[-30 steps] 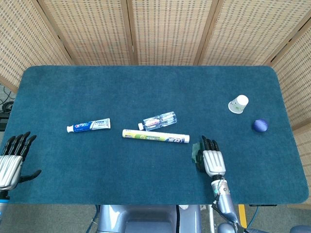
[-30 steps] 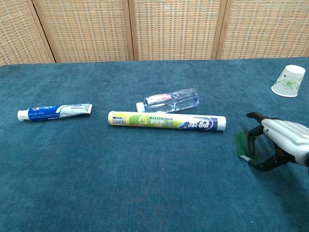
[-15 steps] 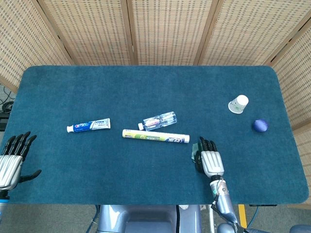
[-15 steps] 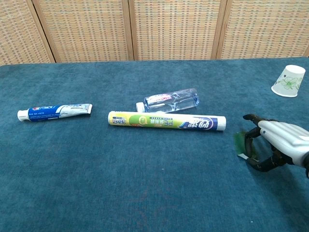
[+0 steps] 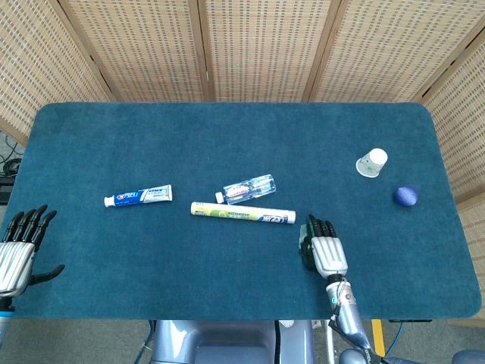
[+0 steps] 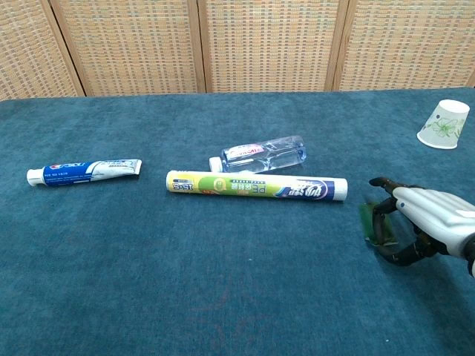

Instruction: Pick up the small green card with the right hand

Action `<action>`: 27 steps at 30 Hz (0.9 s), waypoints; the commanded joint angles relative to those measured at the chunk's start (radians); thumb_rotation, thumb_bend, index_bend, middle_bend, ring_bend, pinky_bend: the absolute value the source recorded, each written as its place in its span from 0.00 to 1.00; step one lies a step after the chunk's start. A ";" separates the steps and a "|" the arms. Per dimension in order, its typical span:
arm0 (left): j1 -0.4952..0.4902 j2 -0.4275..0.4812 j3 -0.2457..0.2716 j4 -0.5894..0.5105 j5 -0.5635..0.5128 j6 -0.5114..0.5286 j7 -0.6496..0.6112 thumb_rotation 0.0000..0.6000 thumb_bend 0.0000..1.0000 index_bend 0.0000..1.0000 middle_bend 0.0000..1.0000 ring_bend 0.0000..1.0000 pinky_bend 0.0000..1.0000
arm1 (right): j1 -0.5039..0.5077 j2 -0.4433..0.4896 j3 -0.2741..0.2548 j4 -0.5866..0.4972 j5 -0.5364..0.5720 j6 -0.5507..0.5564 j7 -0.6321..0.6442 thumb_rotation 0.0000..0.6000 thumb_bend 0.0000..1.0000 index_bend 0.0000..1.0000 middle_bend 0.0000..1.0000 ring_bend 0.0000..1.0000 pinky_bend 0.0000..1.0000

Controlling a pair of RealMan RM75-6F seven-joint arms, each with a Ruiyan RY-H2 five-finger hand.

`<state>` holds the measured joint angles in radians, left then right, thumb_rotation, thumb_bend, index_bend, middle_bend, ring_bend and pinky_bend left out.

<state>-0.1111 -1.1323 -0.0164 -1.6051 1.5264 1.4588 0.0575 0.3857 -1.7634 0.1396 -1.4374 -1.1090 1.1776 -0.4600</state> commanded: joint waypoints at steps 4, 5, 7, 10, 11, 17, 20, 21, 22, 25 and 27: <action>-0.001 0.000 0.000 0.001 0.000 -0.001 0.000 1.00 0.08 0.00 0.00 0.00 0.00 | 0.006 0.001 0.004 0.000 0.000 -0.002 -0.001 1.00 0.49 0.57 0.00 0.00 0.00; 0.000 0.000 0.000 0.002 0.000 -0.001 -0.001 1.00 0.08 0.00 0.00 0.00 0.00 | 0.008 0.002 0.007 -0.001 -0.001 -0.002 -0.002 1.00 0.50 0.57 0.00 0.00 0.00; -0.001 -0.001 0.000 0.003 0.000 -0.001 -0.001 1.00 0.08 0.00 0.00 0.00 0.00 | 0.013 0.003 0.011 -0.004 0.000 -0.003 -0.007 1.00 0.50 0.57 0.00 0.00 0.00; -0.001 -0.001 0.000 0.005 -0.002 -0.003 -0.001 1.00 0.08 0.00 0.00 0.00 0.00 | 0.022 0.006 0.019 -0.009 0.001 -0.003 -0.015 1.00 0.50 0.57 0.00 0.00 0.00; -0.001 -0.002 0.000 0.005 -0.004 -0.003 -0.001 1.00 0.08 0.00 0.00 0.00 0.00 | 0.025 0.008 0.022 -0.011 0.000 -0.003 -0.019 1.00 0.51 0.57 0.00 0.00 0.00; -0.003 -0.003 -0.002 0.006 -0.007 -0.007 0.001 1.00 0.08 0.00 0.00 0.00 0.00 | 0.053 0.023 0.054 -0.031 0.005 -0.002 -0.049 1.00 0.51 0.57 0.00 0.00 0.00; -0.003 -0.003 -0.003 0.006 -0.009 -0.006 -0.001 1.00 0.08 0.00 0.00 0.00 0.00 | 0.070 0.034 0.072 -0.044 0.014 -0.003 -0.070 1.00 0.51 0.57 0.00 0.00 0.00; -0.002 -0.003 -0.003 0.007 -0.010 -0.006 -0.001 1.00 0.08 0.00 0.00 0.00 0.00 | 0.076 0.038 0.079 -0.048 0.017 -0.005 -0.077 1.00 0.51 0.57 0.00 0.00 0.00; -0.002 -0.003 -0.003 0.007 -0.010 -0.006 -0.002 1.00 0.08 0.00 0.00 0.00 0.00 | 0.084 0.043 0.087 -0.052 0.024 -0.009 -0.085 1.00 0.51 0.57 0.00 0.00 0.00; -0.002 -0.003 -0.002 0.007 -0.010 -0.007 -0.002 1.00 0.08 0.00 0.00 0.00 0.00 | 0.105 0.056 0.109 -0.060 0.042 -0.015 -0.107 1.00 0.51 0.57 0.00 0.00 0.00; -0.003 -0.003 -0.002 0.007 -0.008 -0.006 -0.002 1.00 0.08 0.00 0.00 0.00 0.00 | 0.117 0.064 0.123 -0.065 0.052 -0.015 -0.119 1.00 0.51 0.57 0.00 0.00 0.00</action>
<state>-0.1136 -1.1357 -0.0182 -1.5983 1.5182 1.4525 0.0554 0.4935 -1.7063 0.2526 -1.4977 -1.0635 1.1645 -0.5711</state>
